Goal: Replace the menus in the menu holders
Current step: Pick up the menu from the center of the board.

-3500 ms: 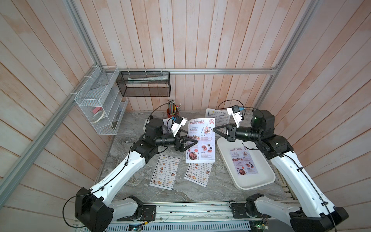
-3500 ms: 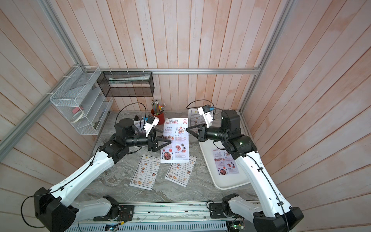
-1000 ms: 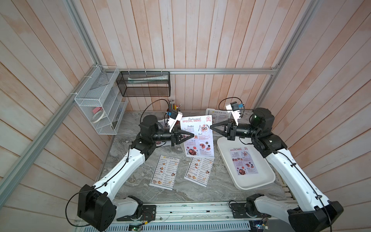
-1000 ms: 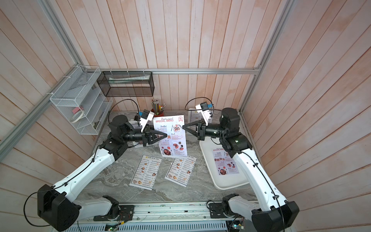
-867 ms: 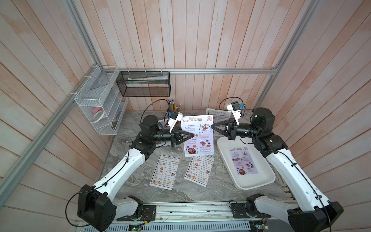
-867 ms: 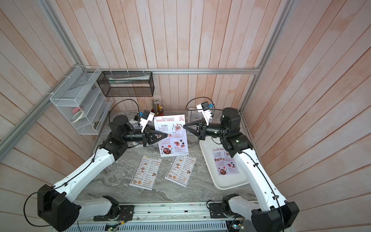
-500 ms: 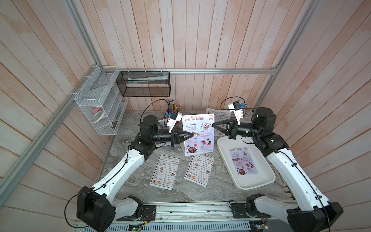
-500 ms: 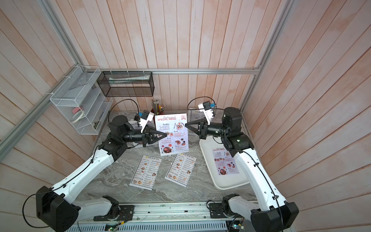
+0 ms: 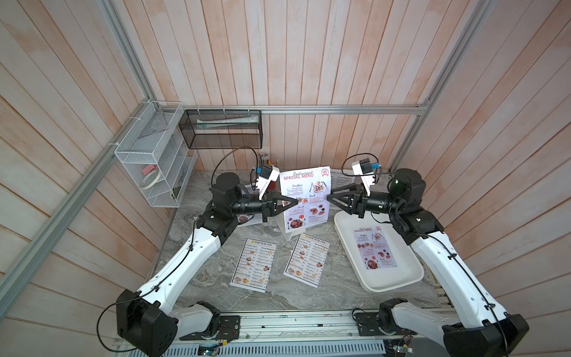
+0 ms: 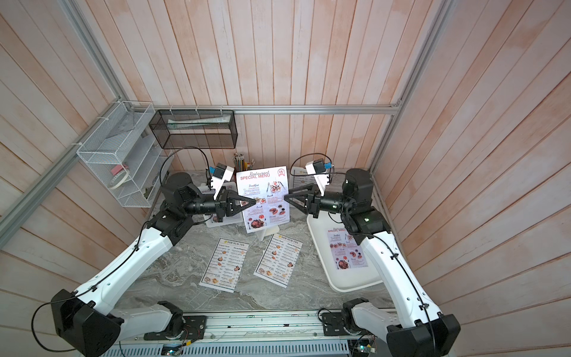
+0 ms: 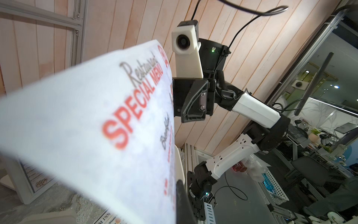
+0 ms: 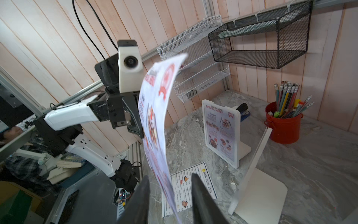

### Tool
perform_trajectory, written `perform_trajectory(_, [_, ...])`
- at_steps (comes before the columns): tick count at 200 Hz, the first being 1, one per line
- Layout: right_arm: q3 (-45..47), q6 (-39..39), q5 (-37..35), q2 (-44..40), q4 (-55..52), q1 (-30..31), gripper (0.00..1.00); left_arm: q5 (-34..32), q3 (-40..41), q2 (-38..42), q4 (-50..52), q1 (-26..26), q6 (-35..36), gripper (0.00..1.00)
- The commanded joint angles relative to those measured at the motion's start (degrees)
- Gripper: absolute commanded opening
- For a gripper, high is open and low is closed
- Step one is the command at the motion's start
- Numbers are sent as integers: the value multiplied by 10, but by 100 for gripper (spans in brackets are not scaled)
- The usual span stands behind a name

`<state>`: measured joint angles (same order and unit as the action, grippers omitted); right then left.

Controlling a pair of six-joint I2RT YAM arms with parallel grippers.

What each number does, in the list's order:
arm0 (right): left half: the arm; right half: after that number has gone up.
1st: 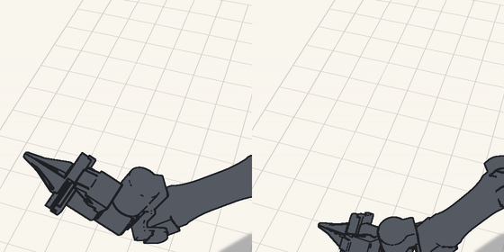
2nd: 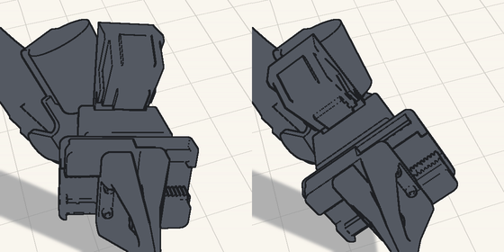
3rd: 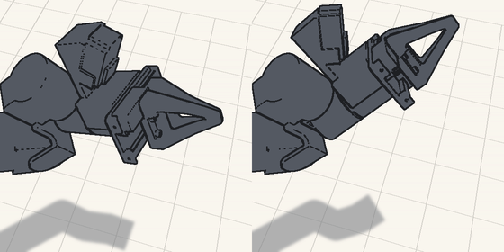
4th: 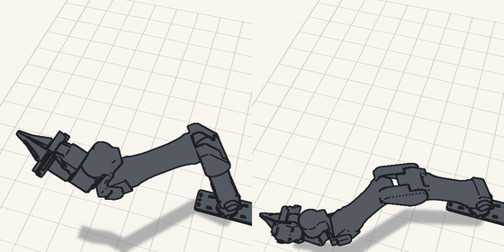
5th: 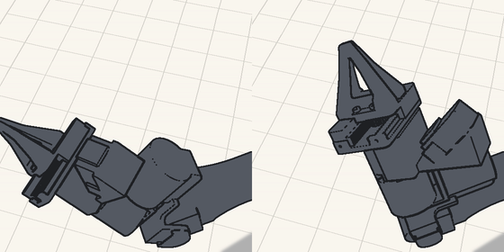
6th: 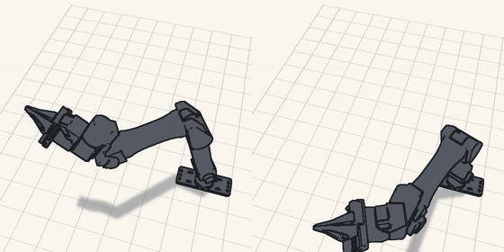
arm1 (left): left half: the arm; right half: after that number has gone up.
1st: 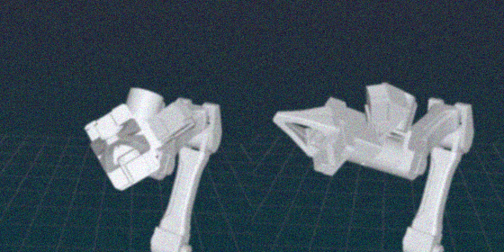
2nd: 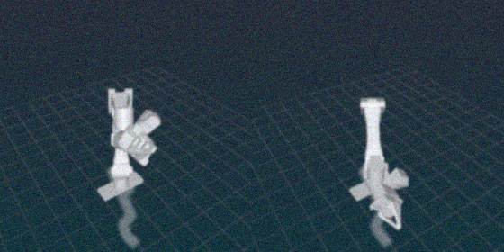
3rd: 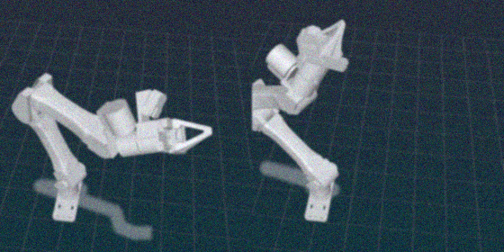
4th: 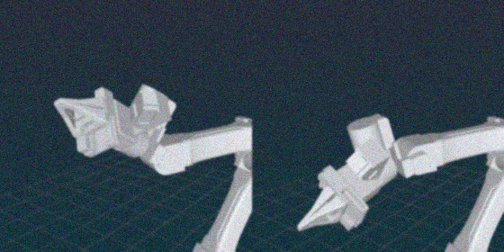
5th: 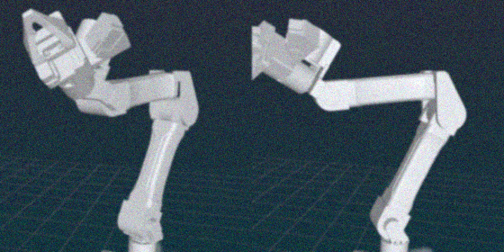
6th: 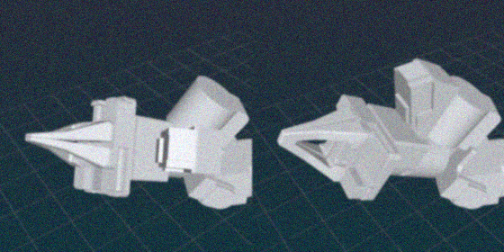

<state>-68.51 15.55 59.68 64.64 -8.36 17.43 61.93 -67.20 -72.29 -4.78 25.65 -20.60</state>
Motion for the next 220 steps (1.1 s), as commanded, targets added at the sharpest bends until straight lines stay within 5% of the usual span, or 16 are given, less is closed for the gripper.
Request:
perform_trajectory(1, [16,-19,22,-12,28,-2,54,12,-28,12,26,8,11,0])
perform_trajectory(20, [25,-22,43,-12,38,-2,65,6,-47,7,52,14,29,0])
perform_trajectory(65, [28,-25,78,-3,45,9,66,1,-71,-7,68,19,37,0])
perform_trajectory(96, [13,-13,78,11,49,25,40,-8,-81,-18,76,22,42,0])
perform_trajectory(129, [8,-6,72,12,53,34,31,-11,-83,-25,79,23,46,0])
perform_trajectory(181, [-4,21,35,23,46,39,0,-30,-75,-30,78,22,51,0])
perform_trajectory(196, [-7,25,18,26,37,40,0,-49,-72,-30,81,22,53,5])
perform_trajectory(220, [-6,33,-5,19,35,40,0,-98,-65,-31,83,18,44,39])
